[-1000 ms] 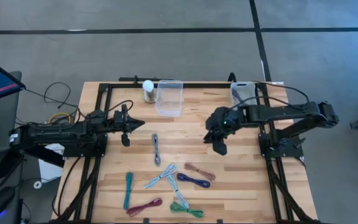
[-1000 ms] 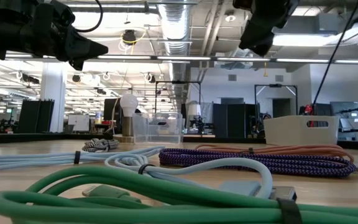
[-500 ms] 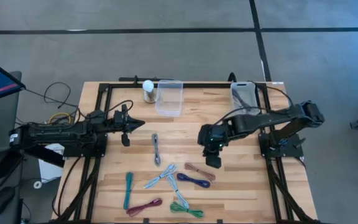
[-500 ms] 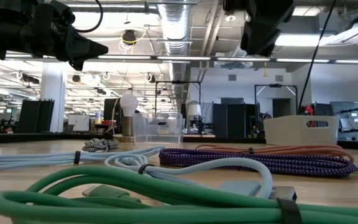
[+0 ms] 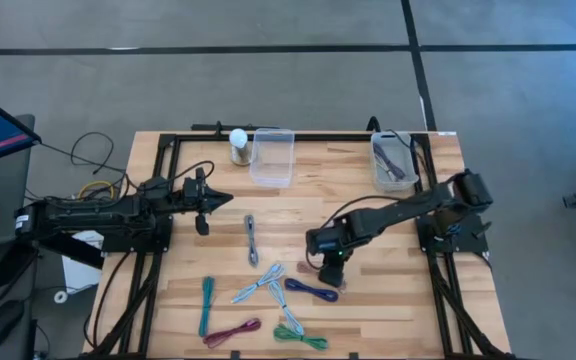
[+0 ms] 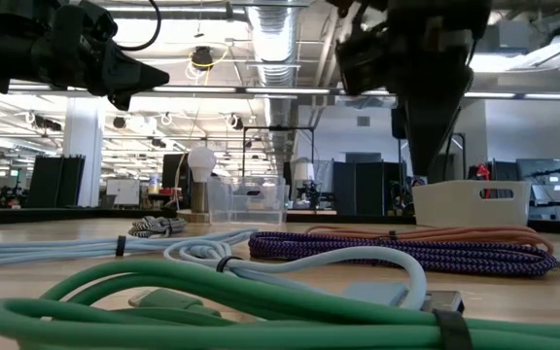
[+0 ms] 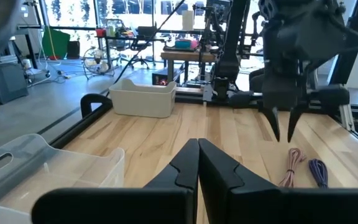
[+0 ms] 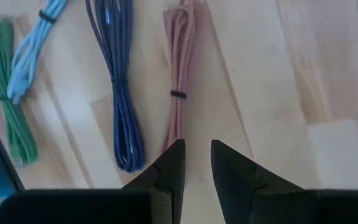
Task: Pick & Place USB Port
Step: Put the pink charger cable into the white bin
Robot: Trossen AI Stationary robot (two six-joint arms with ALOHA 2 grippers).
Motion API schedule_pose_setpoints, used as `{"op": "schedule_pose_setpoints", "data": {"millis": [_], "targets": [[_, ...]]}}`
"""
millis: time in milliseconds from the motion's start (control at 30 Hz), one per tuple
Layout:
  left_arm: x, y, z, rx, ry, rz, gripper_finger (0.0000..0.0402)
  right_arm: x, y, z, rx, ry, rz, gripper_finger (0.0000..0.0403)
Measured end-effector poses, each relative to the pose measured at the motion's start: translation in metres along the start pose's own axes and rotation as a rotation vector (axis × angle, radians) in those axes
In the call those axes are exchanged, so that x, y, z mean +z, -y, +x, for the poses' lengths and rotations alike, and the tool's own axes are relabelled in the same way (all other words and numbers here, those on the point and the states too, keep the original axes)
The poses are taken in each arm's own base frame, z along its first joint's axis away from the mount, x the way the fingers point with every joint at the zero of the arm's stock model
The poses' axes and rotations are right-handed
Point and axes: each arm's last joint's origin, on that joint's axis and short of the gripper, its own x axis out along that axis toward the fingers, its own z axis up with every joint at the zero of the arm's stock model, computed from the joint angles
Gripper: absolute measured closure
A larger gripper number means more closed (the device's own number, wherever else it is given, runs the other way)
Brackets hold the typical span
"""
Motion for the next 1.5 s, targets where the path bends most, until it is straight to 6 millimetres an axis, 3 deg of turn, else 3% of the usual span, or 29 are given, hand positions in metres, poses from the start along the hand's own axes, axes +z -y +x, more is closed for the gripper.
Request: {"op": "schedule_pose_setpoints", "data": {"millis": [367, 1033, 1500], "targets": [[0.0, 0.0, 0.0, 0.0, 0.001, 0.0, 0.0392, 0.003, -0.001, 0.03, -0.03, -0.045, 0.06, 0.0328], [0.0, 0.0, 0.0, 0.0, 0.0, 0.003, 0.0392, 0.004, -0.01, 0.031, 0.013, 0.001, 0.078, 0.0276], [0.0, 0.0, 0.0, 0.0, 0.0, 0.003, 0.0392, -0.002, -0.014, 0.059, -0.018, -0.061, 0.053, 0.0276]]}}
